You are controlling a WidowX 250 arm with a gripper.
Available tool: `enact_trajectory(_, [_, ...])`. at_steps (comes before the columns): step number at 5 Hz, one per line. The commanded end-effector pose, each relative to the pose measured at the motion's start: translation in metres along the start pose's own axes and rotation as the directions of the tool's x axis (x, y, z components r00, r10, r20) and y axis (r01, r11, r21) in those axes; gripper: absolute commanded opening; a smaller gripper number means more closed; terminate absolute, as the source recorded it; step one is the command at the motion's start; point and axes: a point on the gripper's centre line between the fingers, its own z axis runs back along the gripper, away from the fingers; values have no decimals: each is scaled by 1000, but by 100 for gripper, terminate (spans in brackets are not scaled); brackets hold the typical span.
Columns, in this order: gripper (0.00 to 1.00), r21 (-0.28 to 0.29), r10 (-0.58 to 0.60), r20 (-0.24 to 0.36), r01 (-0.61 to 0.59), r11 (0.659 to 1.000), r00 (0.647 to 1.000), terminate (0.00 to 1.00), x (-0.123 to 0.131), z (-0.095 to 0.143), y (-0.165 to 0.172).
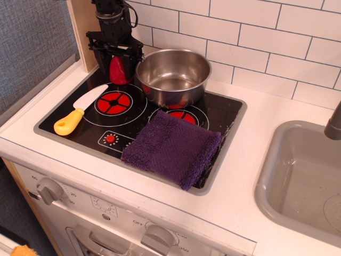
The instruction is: Picked up the red object and moved it south east and put it down
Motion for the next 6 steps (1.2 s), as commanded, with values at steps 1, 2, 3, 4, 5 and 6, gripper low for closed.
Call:
enact_trajectory(1, [0, 46, -79, 115, 74, 996, 990, 0, 8, 68, -8])
enact_trajectory(2, [0, 119, -122, 169, 102, 988, 978, 0, -5, 114, -31])
enact_trajectory(3, [0, 54, -191, 173, 184, 981, 966, 0, -27, 121, -74])
enact_trajectory(4, [0, 13, -304, 110, 305, 952, 946, 0, -55, 102, -120])
enact_trajectory(5, [0, 10, -314, 77, 315, 949, 946, 0, -84, 84, -146])
enact_trajectory(6, [0, 11, -312, 54, 312, 950, 949, 0, -101, 70, -146])
